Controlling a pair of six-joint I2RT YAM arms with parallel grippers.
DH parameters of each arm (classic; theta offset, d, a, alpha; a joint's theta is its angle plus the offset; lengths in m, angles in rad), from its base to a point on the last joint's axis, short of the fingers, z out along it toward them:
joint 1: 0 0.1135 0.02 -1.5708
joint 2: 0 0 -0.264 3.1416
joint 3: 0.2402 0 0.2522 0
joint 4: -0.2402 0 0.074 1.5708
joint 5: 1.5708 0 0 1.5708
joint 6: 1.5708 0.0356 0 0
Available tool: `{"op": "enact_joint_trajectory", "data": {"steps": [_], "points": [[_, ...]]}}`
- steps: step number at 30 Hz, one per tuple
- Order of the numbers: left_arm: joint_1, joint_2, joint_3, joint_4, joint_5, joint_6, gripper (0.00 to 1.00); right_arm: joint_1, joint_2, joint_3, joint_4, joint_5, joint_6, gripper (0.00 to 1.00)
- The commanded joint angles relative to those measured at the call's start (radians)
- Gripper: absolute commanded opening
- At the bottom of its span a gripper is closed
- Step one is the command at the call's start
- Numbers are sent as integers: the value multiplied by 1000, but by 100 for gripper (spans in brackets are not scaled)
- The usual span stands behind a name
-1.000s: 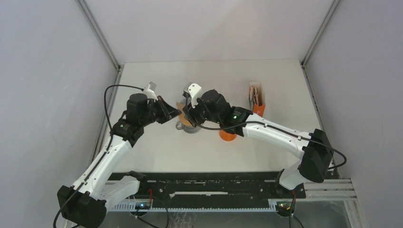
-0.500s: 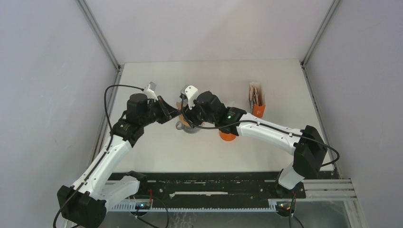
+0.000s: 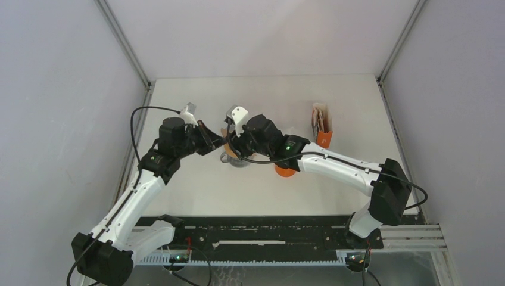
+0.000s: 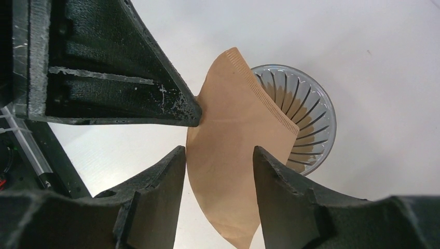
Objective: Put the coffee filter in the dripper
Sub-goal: Place the coffee filter in the coffee dripper.
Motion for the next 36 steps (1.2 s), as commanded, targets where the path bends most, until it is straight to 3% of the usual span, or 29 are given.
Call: {"op": "enact_joint_trajectory", "data": {"steps": [1, 19, 36], "points": [[-7, -20, 34, 45, 10, -2, 0, 18, -50, 37, 15, 47, -23, 59], [-7, -20, 31, 53, 16, -11, 0, 36, -46, 20, 2, 157, -78, 58], [-7, -16, 29, 54, 10, -12, 0, -2, -128, 2, -72, 19, -171, 57]]}}
